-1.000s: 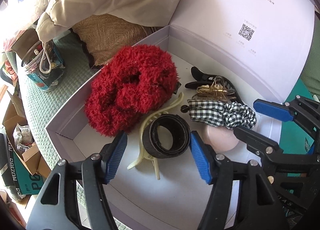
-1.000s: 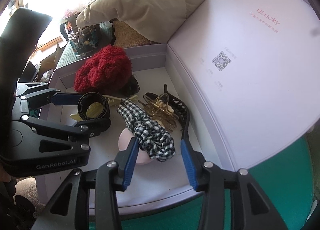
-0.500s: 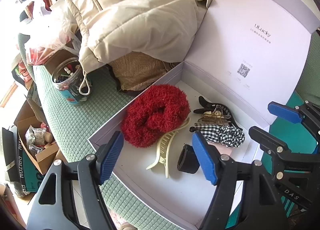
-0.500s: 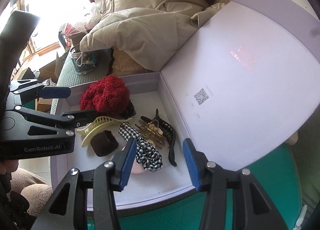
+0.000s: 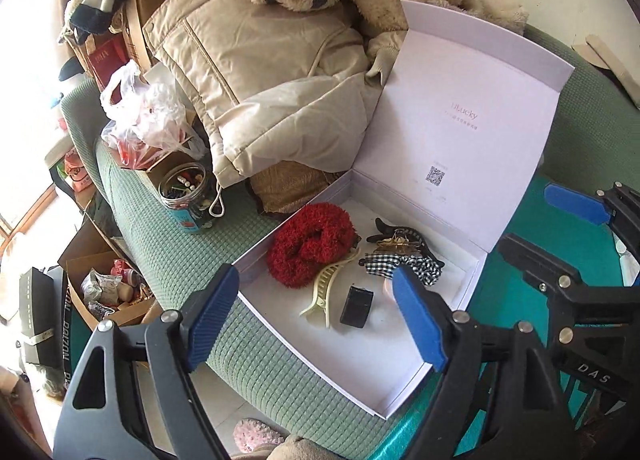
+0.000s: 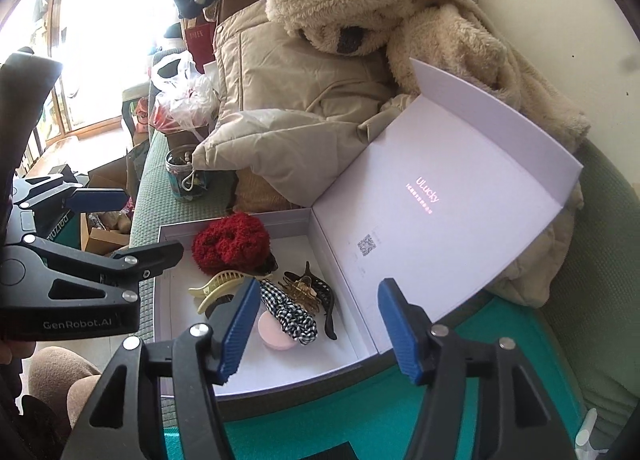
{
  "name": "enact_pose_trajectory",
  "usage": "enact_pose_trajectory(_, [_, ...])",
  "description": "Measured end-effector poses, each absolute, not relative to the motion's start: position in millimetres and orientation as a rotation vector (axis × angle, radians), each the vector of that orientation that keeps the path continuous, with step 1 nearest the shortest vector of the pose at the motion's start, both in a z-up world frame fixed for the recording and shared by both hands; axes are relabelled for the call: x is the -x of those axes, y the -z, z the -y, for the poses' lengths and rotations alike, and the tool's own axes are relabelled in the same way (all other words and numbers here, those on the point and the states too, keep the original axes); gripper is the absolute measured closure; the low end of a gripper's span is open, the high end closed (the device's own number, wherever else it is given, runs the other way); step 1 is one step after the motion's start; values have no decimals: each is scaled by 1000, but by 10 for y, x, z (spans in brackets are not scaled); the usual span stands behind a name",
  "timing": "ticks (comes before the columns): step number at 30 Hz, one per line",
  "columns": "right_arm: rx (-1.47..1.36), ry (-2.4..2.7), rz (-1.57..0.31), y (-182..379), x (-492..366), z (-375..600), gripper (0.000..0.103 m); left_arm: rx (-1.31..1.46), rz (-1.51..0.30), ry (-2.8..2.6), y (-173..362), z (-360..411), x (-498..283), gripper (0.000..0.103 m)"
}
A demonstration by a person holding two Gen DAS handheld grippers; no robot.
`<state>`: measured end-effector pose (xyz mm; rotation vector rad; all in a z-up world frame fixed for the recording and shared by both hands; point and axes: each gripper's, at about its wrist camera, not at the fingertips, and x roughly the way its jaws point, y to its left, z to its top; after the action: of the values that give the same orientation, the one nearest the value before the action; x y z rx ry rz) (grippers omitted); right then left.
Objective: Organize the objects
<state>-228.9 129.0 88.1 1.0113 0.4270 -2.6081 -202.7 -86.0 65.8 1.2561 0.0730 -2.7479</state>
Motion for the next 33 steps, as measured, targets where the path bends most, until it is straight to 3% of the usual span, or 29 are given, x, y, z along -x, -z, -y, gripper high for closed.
enact_pose_trajectory(14, [-873, 2699, -369, -1297, 1565, -1410, 30, -1090, -22, 2769, -1175, 647, 1198, 10])
enact_pose_trajectory(33, [-908, 2729, -251, -982, 847, -1431, 30, -1159, -138, 2696, -787, 512, 462, 10])
